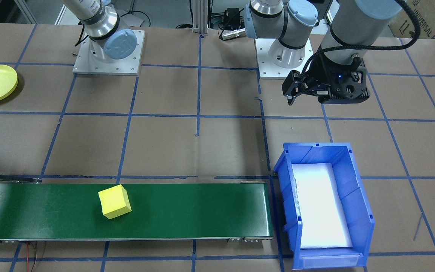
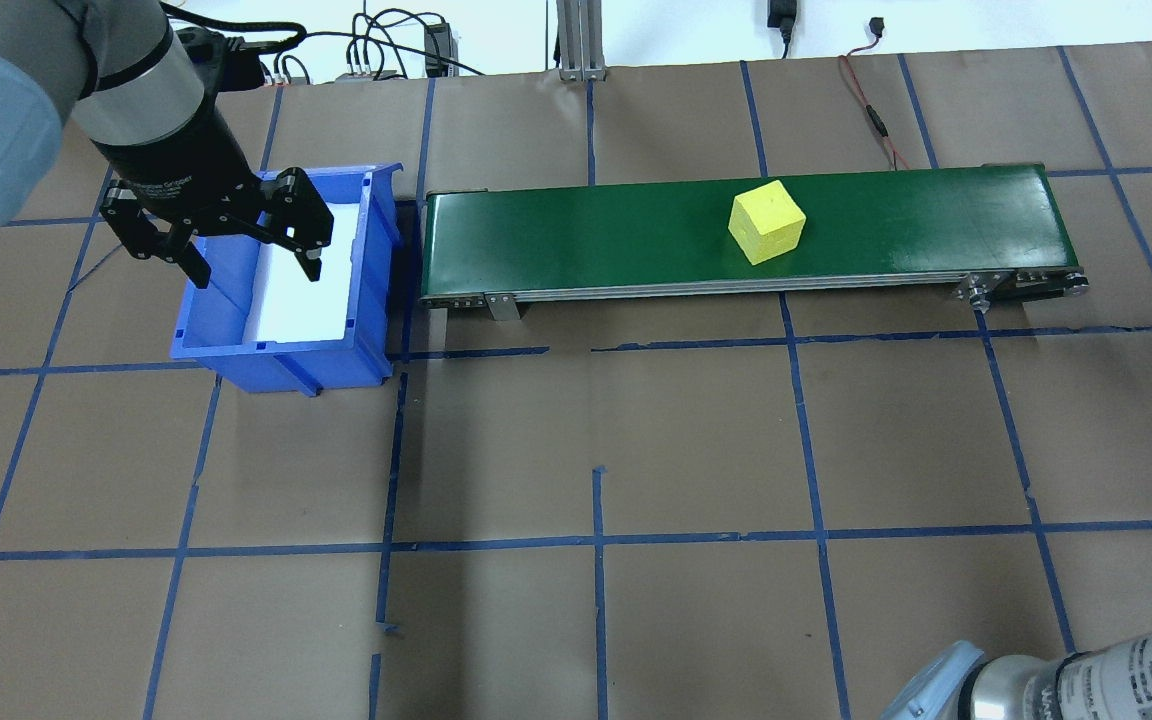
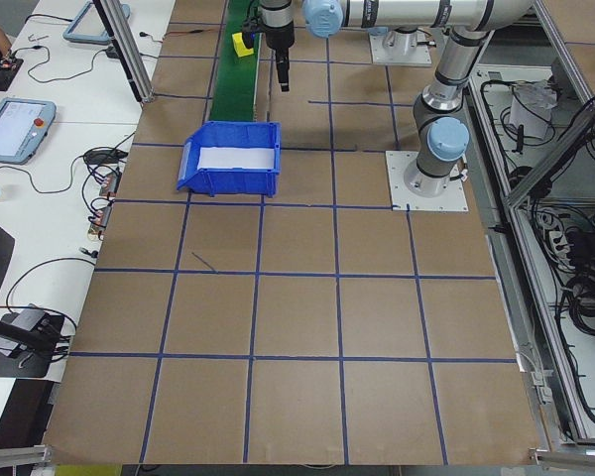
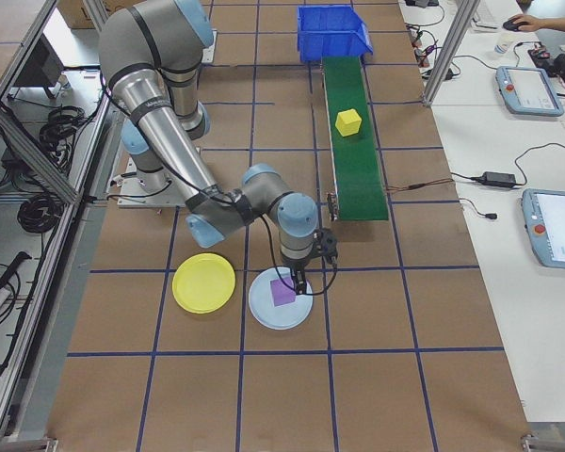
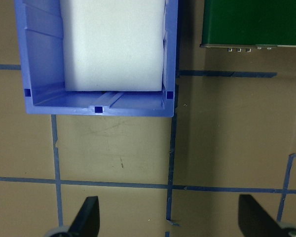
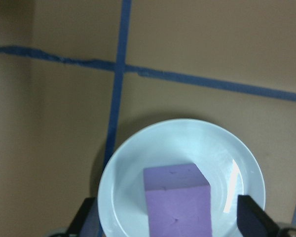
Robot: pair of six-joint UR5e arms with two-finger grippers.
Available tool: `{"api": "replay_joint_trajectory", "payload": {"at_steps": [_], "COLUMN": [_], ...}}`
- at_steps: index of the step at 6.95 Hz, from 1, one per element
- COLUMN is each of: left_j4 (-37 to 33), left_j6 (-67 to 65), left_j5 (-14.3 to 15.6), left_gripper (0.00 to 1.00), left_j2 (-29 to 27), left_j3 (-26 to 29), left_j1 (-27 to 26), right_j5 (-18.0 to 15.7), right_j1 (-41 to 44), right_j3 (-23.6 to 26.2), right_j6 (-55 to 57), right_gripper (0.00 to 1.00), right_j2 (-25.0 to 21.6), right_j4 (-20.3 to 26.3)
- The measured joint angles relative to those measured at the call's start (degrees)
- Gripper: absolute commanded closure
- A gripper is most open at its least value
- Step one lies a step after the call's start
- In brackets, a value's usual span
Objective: Move block left to right into plate
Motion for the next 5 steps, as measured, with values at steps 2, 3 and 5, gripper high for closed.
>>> {"api": "replay_joint_trajectory", "payload": {"at_steps": [2, 3, 5], "left_j4": [0.53, 0.70, 0.79], "left_j6": [-0.03, -0.03, -0.04], "left_j5": [0.00, 0.00, 0.00], "left_gripper": [0.00, 0.00, 0.00], "left_j2": [-0.07, -0.09, -0.07], "left_j3": [-0.21, -0.27, -0.32], "left_j1": [-0.05, -0.08, -0.08], "right_j5": [5.31, 8.57, 11.22], "right_j1": [12.49, 17.93, 26.93], "right_j3": [-1.99, -2.32, -2.56], "right_j6": [13.94, 17.70, 20.21], "right_gripper": [0.00, 0.02, 0.03], "right_j2": [-1.12, -1.20, -1.24], "right_j4": [1.10, 1.30, 1.26]}}
